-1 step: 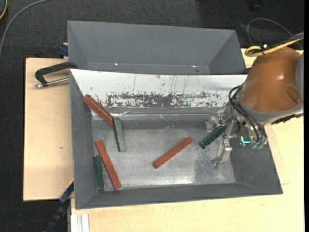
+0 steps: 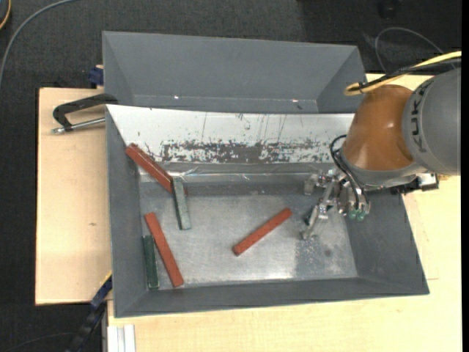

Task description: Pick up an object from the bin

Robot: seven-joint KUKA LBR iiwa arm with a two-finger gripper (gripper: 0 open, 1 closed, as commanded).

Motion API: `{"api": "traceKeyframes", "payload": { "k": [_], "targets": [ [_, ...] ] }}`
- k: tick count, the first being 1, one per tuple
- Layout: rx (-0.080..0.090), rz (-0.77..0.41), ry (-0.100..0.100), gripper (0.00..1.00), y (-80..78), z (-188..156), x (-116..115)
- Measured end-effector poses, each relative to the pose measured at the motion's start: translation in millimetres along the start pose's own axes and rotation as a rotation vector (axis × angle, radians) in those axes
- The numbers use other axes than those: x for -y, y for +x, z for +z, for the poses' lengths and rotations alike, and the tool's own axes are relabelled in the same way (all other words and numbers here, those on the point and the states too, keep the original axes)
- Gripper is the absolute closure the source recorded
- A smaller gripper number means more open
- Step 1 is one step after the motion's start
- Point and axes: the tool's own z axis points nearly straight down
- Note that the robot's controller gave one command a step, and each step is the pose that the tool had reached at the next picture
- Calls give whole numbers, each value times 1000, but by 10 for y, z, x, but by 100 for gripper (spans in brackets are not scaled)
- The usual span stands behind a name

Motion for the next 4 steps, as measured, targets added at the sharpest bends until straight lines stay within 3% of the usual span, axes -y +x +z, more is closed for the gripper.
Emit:
{"api": "traceKeyframes", "payload": {
  "k": [1,2,3,4],
  "targets": [
    [3,-102,-3,0,-17,-5,-637],
    [3,-97,0,100,-19,-5,-601],
    [3,-97,0,0,-19,-5,-601],
    [-3,-553,-3,0,309,-4,-1150]
  ]
}}
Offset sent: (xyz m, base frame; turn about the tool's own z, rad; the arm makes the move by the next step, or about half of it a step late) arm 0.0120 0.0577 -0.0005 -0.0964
